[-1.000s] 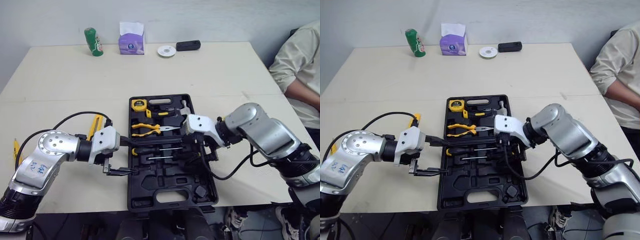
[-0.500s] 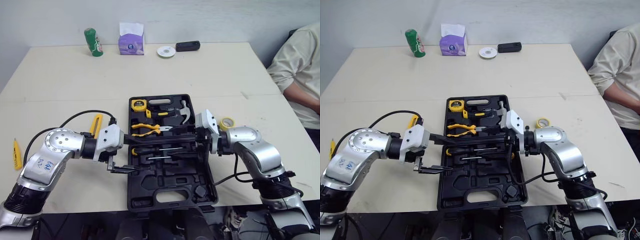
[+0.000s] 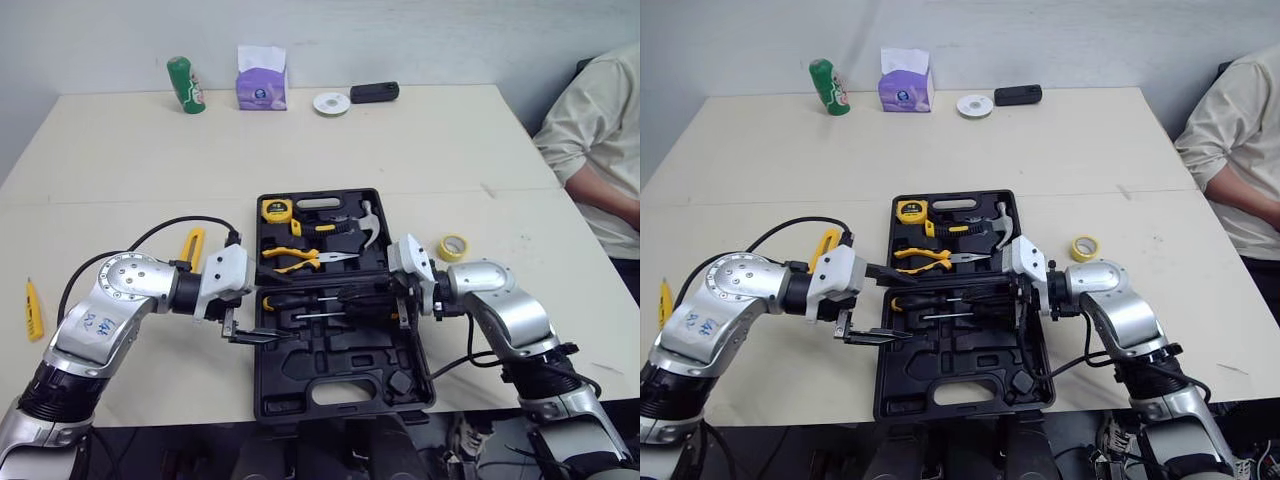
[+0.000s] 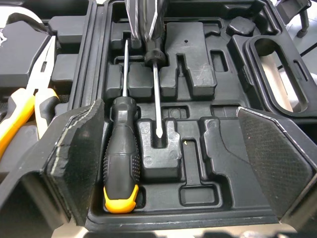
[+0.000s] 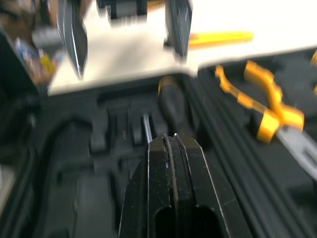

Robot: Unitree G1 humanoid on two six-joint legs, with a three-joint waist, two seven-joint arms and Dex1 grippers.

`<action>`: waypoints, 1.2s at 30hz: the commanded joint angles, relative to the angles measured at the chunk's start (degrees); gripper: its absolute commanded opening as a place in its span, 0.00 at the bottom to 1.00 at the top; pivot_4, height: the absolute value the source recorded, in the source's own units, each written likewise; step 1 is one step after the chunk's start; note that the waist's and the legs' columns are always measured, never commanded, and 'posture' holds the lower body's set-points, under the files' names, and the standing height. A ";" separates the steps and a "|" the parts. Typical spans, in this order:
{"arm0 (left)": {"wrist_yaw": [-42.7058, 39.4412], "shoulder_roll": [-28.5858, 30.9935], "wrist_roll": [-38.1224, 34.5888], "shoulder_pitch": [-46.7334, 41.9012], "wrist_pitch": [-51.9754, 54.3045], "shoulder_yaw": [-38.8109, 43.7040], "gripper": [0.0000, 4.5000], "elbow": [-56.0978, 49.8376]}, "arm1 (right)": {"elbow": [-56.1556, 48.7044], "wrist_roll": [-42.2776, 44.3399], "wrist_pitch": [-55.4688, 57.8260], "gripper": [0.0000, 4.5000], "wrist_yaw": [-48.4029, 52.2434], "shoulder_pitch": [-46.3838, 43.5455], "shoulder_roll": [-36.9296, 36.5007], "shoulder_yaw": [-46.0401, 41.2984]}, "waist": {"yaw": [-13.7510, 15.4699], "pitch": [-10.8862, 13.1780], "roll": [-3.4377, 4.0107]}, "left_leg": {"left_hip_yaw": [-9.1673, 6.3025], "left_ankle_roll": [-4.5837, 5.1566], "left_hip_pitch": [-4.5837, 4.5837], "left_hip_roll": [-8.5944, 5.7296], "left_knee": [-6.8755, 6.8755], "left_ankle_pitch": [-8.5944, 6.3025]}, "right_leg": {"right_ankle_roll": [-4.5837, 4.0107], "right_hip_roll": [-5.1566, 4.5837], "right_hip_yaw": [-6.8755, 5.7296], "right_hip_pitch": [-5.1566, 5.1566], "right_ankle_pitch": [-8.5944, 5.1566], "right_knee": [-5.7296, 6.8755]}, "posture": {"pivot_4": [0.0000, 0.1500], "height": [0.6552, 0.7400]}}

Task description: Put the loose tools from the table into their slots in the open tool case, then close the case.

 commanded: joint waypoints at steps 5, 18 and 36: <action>0.07 -0.10 -1.09 -1.16 1.27 0.43 1.00 -3.09 | 0.87 -3.26 -1.54 0.01 0.42 1.60 -1.31 2.35 | -0.03 0.00 0.00 | 0.00 0.00 0.02 0.01 0.04 0.00 | 0.00 -0.01 0.03 0.00 0.00 0.05 | 1.00 0.86; -0.12 -0.56 -0.52 -2.10 1.61 -0.42 1.00 -2.72 | 5.27 -16.42 5.71 0.01 -7.60 4.30 -6.05 11.92 | 0.09 -1.86 -0.58 | -0.17 -0.53 2.30 0.21 -0.22 -0.71 | -0.26 -0.06 0.03 2.18 -0.16 -0.50 | 1.00 0.86; 21.72 -9.61 -12.45 12.87 15.48 23.64 1.00 -9.14 | -12.62 7.24 21.63 0.01 -13.55 7.76 -8.44 -15.57 | 0.10 -1.22 0.07 | -0.17 -0.23 1.02 0.16 -0.17 -0.35 | -0.31 -0.16 0.07 0.87 -0.20 -0.20 | 1.00 0.86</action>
